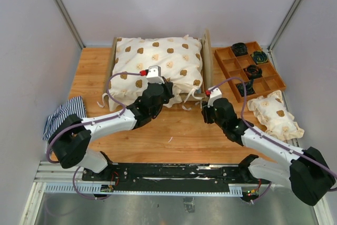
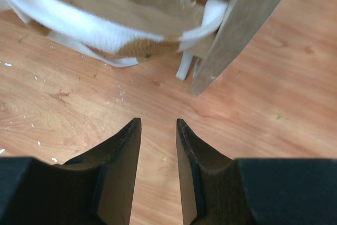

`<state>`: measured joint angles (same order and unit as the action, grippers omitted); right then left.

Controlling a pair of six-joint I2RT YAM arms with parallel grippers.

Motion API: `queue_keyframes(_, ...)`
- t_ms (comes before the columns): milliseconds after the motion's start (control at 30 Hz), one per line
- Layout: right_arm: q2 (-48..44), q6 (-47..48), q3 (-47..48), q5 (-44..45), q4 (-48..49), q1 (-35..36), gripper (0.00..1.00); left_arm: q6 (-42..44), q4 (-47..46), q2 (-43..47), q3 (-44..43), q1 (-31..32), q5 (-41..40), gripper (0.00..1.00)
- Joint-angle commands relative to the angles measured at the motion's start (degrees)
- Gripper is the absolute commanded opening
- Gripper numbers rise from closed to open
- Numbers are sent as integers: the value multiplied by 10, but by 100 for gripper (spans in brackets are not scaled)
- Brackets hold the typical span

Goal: Set up the pet bed

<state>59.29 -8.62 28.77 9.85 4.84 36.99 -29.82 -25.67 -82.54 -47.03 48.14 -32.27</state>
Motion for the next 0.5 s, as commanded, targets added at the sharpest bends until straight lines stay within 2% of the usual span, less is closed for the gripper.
queue_keyframes(0,37,-88,-46,-14,124,11,33,2,-23,-9,-10,-4,-14,0)
queue_keyframes(133,106,-79,-47,2,203,10,34,2,-24,-10,-11,-4,-14,0)
queue_keyframes(300,205,-71,6,89,207,4,38,5,-24,-14,-11,-4,-15,0)
queue_keyframes(467,250,-63,12,119,248,-11,40,12,-24,-21,-16,-4,-19,0)
